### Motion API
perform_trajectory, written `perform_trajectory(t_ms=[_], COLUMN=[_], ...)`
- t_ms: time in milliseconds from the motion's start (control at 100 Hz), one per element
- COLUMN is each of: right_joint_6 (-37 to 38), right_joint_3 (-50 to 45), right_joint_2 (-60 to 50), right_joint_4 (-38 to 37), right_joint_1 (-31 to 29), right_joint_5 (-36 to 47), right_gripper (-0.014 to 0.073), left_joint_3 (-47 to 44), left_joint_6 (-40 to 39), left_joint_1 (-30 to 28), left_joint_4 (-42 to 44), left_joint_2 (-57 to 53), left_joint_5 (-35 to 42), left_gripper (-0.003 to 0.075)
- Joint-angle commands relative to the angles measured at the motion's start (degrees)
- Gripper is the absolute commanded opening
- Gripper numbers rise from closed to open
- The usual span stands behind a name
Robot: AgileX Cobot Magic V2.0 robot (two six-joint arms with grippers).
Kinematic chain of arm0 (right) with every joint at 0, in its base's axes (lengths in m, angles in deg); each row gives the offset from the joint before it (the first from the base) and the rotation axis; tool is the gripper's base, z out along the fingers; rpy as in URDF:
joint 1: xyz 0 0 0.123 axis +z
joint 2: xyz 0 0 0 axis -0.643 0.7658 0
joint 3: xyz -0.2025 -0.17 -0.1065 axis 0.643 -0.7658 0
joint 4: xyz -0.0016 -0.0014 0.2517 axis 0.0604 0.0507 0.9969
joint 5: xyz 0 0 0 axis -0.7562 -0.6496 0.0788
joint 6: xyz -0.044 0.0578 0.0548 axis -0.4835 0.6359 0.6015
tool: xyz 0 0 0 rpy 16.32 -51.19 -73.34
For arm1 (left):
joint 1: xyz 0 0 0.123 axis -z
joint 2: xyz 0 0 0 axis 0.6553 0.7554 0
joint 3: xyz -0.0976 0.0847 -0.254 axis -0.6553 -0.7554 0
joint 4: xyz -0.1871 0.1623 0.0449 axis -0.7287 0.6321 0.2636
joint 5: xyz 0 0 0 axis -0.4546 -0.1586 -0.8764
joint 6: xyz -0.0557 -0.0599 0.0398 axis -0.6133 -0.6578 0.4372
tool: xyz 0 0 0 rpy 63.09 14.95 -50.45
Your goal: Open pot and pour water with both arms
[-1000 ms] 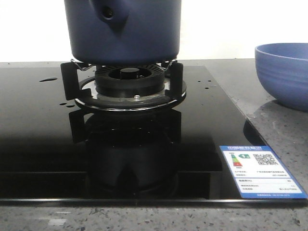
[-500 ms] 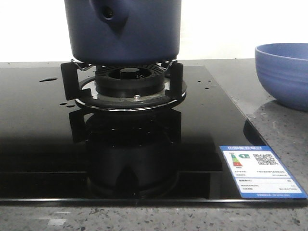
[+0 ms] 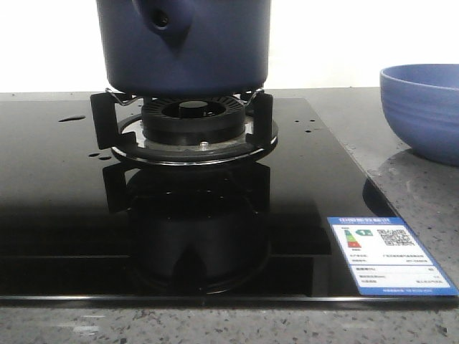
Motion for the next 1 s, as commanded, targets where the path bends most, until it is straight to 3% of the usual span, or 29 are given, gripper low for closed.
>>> perform_trajectory(t_ms=[0, 190, 390, 630, 730, 850, 930, 990], right_joint_6=[-0.6, -0.6, -0.6, -0.6, -0.7, -4.9, -8.9, -12.1], right_joint_3=[2.0, 2.0, 2.0, 2.0, 2.0, 2.0, 2.0, 1.7], right_joint_2=[-1.6, -1.6, -1.6, -1.7, -1.7, -1.7, -1.8, -2.3], right_joint_4=[1.2, 1.2, 1.2, 1.5, 5.3, 14.5, 20.8, 24.9], right_joint_1=[-0.4, -0.4, -0.4, -0.4, -0.4, -0.4, -0.3, 0.3], right_joint_5=[2.4, 2.4, 2.4, 2.2, 2.9, 4.4, 5.9, 7.8], right_gripper=[0.0394, 0.0394, 0.0394, 0.0394, 0.0384, 0.0262, 0.0115, -0.0048], left_joint_3=[2.2, 2.2, 2.5, 2.5, 2.5, 2.5, 2.3, 2.2], left_joint_6=[0.3, 0.3, 0.2, -0.3, -2.2, -6.6, -8.7, -10.7], left_joint_1=[0.4, 0.3, 0.2, -4.0, -7.1, -11.2, -14.1, -16.2], left_joint_4=[-3.7, -2.5, -2.7, -2.7, -2.7, -2.6, -2.2, -0.7], left_joint_2=[-2.1, -2.1, -2.5, -8.5, -12.1, -16.1, -18.7, -20.4], left_joint_5=[-0.7, -0.7, -0.9, -1.2, -1.4, -1.2, -1.2, -1.3], left_gripper=[0.0399, 0.0413, 0.0587, 0.0587, 0.058, 0.044, 0.0237, 0.0068])
